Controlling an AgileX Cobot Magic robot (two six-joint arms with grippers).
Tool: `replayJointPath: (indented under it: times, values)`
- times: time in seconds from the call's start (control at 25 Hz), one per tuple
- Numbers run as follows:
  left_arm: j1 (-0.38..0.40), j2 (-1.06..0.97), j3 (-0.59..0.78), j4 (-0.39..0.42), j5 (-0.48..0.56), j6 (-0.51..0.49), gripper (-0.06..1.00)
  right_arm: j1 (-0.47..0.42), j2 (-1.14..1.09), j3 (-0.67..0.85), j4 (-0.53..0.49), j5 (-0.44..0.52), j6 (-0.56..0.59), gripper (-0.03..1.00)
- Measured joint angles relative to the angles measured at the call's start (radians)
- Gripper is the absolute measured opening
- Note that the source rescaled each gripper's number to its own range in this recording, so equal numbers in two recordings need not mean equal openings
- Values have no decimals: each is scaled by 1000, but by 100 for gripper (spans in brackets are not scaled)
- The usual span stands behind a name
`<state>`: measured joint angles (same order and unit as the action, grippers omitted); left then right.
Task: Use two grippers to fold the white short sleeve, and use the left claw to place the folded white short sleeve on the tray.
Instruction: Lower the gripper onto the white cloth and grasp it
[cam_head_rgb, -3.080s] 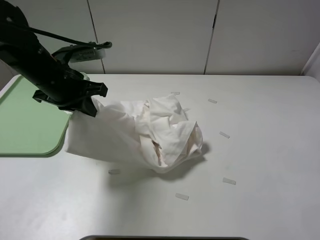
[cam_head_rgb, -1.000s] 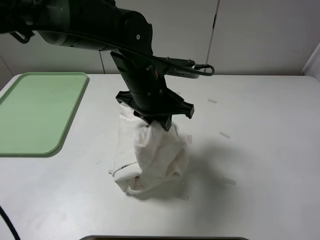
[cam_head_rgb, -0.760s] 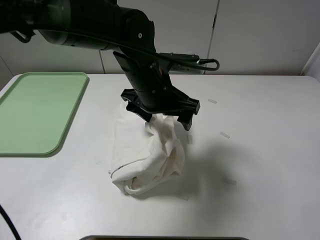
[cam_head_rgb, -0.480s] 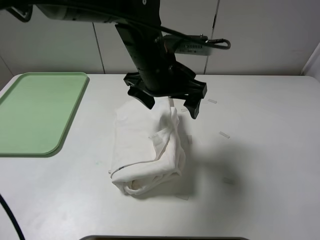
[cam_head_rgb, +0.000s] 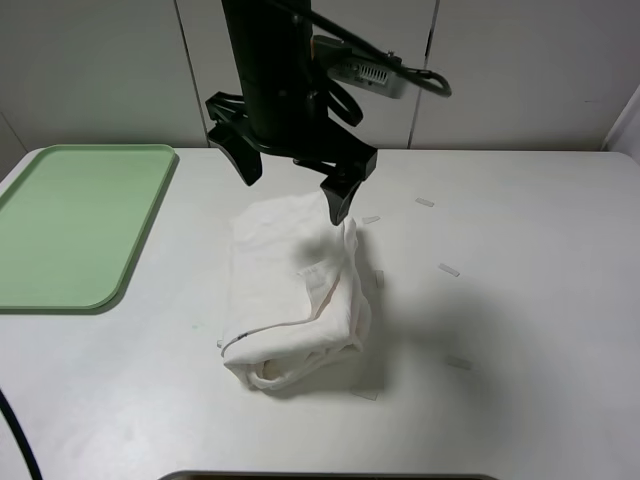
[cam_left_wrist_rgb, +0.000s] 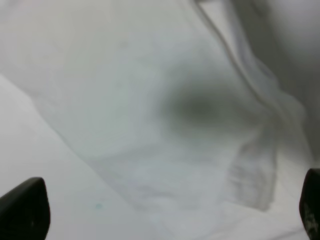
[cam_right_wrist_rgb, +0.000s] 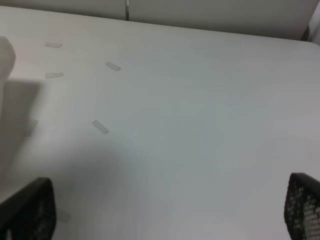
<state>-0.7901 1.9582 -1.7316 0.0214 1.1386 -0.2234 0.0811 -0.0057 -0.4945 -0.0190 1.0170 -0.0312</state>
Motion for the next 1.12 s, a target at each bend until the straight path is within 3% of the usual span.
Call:
replayJointPath:
  times: [0.24, 0.64, 0.92, 1.12]
  values:
    - [0, 1, -1, 100, 35, 2, 100, 0, 0, 0, 1, 0, 0, 100]
    - [0, 115, -1, 132, 35, 4, 100, 0, 0, 0, 1, 0, 0, 100]
    - [0, 177, -1, 126, 35, 12, 100, 0, 0, 0, 1, 0, 0, 100]
    - [0, 219, -1, 51, 34, 46, 100, 0, 0, 0, 1, 0, 0, 100]
